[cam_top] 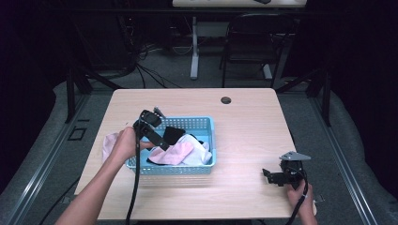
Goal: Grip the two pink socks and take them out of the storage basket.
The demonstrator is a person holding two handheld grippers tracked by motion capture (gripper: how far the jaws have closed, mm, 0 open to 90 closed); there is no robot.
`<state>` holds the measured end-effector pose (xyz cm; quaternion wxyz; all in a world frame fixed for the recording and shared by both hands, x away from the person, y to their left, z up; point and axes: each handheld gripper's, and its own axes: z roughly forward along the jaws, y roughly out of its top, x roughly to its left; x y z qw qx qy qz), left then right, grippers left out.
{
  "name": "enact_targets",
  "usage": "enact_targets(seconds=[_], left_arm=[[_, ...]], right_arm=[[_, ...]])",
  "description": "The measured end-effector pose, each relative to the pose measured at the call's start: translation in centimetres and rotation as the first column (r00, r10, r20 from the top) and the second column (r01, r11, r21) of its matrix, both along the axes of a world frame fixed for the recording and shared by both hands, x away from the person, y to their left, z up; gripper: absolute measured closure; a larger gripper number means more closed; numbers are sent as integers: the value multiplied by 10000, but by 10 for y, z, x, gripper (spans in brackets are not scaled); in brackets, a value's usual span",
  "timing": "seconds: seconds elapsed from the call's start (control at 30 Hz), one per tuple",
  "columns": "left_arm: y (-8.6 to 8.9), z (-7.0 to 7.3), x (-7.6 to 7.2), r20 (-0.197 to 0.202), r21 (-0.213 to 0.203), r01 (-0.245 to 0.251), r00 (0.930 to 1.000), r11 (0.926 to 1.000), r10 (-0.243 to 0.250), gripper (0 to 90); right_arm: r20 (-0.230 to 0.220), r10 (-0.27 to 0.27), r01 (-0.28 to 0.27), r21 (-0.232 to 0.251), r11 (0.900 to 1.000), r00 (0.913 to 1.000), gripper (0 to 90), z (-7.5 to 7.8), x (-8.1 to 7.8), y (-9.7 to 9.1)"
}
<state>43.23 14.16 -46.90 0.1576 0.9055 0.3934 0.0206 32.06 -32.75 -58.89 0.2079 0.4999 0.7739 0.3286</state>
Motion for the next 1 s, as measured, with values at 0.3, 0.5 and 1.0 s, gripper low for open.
enact_targets(seconds=[0.3,0.5,1.0], left_arm=[[-22,-45,5,-770,98,606,9952,9981,-597,375],[-25,-55,4,-826,197,1053,9912,9942,-1034,750],[-5,-4,-2,180,153,962,9952,9952,-965,864]], right_arm=[[-29,-7,7,-20,10000,10000,33,0,0,0],[-27,-9,8,-20,10000,10000,34,0,0,0],[-22,0,0,-20,10000,10000,33,0,0,0]])
